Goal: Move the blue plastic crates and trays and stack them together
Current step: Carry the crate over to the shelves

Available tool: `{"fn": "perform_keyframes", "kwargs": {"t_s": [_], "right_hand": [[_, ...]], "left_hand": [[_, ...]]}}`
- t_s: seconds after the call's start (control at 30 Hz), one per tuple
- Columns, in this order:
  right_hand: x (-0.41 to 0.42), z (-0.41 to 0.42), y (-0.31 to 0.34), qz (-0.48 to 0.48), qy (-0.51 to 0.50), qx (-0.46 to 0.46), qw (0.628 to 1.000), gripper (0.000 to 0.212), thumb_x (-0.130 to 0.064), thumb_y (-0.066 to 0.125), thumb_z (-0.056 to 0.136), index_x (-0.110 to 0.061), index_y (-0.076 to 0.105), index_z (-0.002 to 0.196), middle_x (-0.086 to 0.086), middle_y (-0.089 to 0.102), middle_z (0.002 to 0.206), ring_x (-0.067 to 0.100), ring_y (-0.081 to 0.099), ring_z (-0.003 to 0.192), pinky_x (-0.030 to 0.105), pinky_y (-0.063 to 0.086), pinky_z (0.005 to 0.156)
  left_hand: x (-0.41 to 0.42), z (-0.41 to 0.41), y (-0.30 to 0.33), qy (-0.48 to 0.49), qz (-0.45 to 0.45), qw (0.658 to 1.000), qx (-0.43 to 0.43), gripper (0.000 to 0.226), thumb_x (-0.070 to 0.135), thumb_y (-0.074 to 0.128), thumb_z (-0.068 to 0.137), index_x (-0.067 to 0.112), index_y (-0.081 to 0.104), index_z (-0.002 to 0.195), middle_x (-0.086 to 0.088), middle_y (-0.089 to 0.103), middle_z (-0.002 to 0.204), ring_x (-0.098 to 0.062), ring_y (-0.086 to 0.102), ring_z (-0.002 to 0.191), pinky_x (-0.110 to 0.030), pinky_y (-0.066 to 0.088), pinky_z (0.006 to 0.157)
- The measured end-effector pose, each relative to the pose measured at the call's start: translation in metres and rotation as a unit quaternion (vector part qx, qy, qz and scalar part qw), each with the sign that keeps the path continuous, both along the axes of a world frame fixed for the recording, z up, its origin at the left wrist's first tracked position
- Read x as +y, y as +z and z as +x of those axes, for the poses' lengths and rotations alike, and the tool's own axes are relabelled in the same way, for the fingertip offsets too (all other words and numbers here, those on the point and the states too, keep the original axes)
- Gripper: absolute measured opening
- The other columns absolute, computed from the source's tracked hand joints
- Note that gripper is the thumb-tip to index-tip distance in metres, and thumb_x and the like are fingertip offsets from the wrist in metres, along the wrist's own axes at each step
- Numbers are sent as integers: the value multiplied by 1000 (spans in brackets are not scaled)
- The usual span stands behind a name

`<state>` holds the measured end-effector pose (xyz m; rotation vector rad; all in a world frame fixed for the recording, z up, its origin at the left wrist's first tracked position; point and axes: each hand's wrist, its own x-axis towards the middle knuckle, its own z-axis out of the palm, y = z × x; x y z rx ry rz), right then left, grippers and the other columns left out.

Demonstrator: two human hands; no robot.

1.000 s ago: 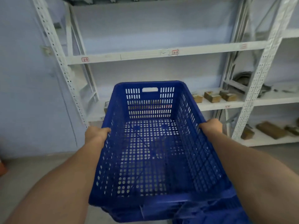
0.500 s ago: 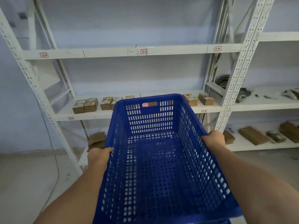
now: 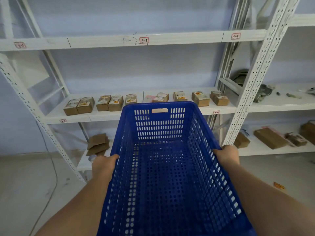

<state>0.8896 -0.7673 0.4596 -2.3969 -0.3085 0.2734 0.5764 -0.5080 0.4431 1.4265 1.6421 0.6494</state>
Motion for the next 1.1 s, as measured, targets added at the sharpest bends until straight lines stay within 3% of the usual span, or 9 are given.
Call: {"fn": "perform_keyframes", "kwargs": {"t_s": [0.13, 0.27, 0.43, 0.57, 0.67, 0.87, 0.93, 1.03, 1.1], "right_hand": [[4, 14, -13, -2, -9, 19, 1000, 25, -21, 62, 81, 3, 66, 81, 18, 62, 74, 28, 55, 61, 30, 44, 61], [9, 29, -21, -3, -13, 31, 999, 20, -20, 62, 80, -1, 63, 76, 15, 62, 70, 23, 52, 54, 28, 43, 60], [20, 48, -26, -5, -5, 30, 1000, 20, -21, 62, 80, -2, 61, 75, 15, 60, 70, 25, 51, 56, 28, 42, 59], [21, 58, -35, -1, -2, 37, 999, 18, -20, 60, 81, -4, 59, 74, 9, 55, 62, 21, 50, 55, 28, 40, 57], [23, 65, -46, -2, -9, 44, 999, 18, -20, 61, 81, -4, 59, 74, 9, 56, 63, 20, 49, 55, 28, 40, 58], [22, 69, -78, -12, -5, 66, 998, 17, -20, 62, 82, -4, 59, 78, 8, 57, 65, 22, 52, 58, 24, 36, 52], [20, 68, -87, -3, -12, 67, 998, 14, -19, 61, 82, -6, 58, 79, 4, 53, 60, 18, 49, 54, 23, 35, 50], [20, 69, -90, -2, -24, 74, 997, 13, -19, 60, 82, -7, 56, 80, 11, 57, 71, 26, 52, 63, 27, 39, 61], [20, 68, -91, 10, -22, 80, 997, 12, -19, 60, 82, -7, 56, 81, 9, 56, 68, 25, 52, 61, 26, 38, 57]], "left_hand": [[6, 17, -9, -10, 14, 1000, 9, 43, 38, 70, 71, 0, 67, 90, -8, 65, 74, -23, 58, 61, -35, 50, 62], [6, 30, -20, 10, 25, 1000, 13, 49, 35, 69, 76, 0, 62, 110, 3, 50, 64, -14, 44, 53, -32, 41, 61], [12, 42, -30, -1, -3, 1000, 26, 32, 39, 69, 73, 10, 58, 65, -15, 68, 80, -29, 61, 69, -42, 56, 74], [16, 53, -34, 0, -19, 999, 44, 36, 40, 68, 73, 4, 64, 73, -15, 66, 77, -33, 63, 74, -41, 55, 73], [15, 59, -40, -5, -16, 998, 58, 36, 41, 66, 75, 7, 61, 63, -11, 62, 67, -27, 59, 63, -34, 47, 60], [8, 62, -65, -1, -26, 996, 86, 36, 40, 66, 78, 13, 56, 56, -3, 56, 59, -18, 51, 54, -25, 32, 47], [5, 63, -71, -10, -28, 996, 90, 35, 39, 65, 79, 14, 55, 56, -2, 56, 57, -17, 50, 53, -25, 30, 46], [4, 65, -71, -25, -33, 994, 99, 35, 39, 64, 80, 14, 55, 57, -3, 56, 59, -17, 51, 54, -25, 31, 45], [4, 65, -70, -25, -33, 995, 94, 35, 39, 62, 81, 13, 55, 58, -3, 57, 60, -18, 51, 55, -26, 32, 46]]}}
